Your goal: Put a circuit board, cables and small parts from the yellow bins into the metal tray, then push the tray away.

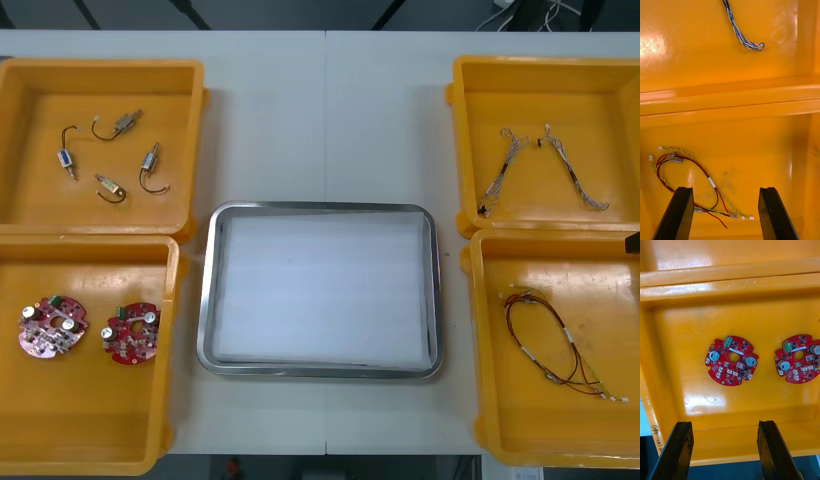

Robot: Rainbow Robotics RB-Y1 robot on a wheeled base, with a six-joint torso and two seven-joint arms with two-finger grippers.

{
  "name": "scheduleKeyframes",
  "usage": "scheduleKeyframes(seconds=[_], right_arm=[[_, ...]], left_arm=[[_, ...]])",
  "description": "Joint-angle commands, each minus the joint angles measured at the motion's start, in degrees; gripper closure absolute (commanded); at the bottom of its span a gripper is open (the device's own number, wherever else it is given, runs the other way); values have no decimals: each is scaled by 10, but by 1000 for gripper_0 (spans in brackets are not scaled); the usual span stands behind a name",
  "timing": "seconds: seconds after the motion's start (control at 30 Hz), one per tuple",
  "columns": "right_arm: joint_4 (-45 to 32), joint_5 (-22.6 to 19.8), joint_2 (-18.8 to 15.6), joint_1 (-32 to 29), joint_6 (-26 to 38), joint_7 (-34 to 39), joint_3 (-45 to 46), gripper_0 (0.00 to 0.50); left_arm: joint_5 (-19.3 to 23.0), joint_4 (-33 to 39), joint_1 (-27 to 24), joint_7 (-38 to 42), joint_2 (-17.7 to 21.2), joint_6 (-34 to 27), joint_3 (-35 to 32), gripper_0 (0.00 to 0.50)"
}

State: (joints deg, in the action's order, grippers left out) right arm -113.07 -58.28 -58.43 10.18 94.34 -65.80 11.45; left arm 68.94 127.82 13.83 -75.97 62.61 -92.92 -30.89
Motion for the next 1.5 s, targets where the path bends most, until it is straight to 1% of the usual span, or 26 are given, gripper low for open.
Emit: scheduleKeyframes(seconds=[0.03,1.5], right_arm=[[-5,4,2,-5,-4,-13,16,0],[-5,4,2,-5,-4,-13,16,0]], left_arm=[[-6,14,12,41,26,5,2,0],[-6,14,12,41,26,5,2,0]])
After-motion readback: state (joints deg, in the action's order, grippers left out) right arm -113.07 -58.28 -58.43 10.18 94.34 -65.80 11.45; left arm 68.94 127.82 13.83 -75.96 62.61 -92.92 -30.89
